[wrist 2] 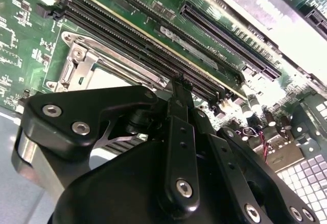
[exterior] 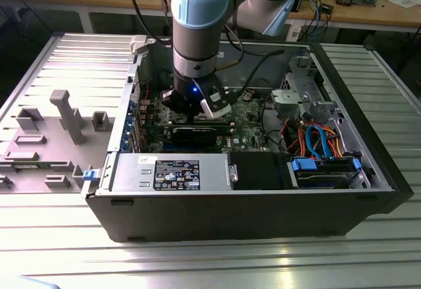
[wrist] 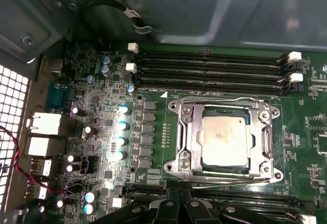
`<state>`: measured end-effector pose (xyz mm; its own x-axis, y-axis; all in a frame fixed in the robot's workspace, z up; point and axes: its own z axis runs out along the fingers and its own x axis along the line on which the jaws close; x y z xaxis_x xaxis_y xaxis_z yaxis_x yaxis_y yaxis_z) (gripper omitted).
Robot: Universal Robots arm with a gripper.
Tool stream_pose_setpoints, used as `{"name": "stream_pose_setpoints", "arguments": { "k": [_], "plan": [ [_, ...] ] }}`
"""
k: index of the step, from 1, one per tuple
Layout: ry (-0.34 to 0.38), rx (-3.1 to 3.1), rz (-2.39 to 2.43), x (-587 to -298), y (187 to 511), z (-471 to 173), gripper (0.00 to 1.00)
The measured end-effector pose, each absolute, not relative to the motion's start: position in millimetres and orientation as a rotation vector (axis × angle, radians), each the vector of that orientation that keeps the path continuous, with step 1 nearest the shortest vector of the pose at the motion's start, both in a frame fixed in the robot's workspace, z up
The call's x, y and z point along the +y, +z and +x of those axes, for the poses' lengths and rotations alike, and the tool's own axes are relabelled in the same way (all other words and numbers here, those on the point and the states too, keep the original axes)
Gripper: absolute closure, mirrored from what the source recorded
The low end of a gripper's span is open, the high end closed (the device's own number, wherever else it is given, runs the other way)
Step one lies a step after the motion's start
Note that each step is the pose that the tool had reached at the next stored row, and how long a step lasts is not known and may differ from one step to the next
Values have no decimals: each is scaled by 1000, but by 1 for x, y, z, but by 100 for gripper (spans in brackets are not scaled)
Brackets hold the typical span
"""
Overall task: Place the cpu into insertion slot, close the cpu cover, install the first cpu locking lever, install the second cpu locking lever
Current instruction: 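Install the second cpu locking lever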
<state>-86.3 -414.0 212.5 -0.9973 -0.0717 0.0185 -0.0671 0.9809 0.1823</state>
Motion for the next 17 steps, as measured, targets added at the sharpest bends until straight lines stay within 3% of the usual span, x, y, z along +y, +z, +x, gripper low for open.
{"name": "stream_pose_setpoints", "arguments": {
  "k": [5,17],
  "plan": [
    [-321,-3099,109,-414,210,-88,89],
    [-324,-3099,109,-414,209,-88,89]
  ]
}}
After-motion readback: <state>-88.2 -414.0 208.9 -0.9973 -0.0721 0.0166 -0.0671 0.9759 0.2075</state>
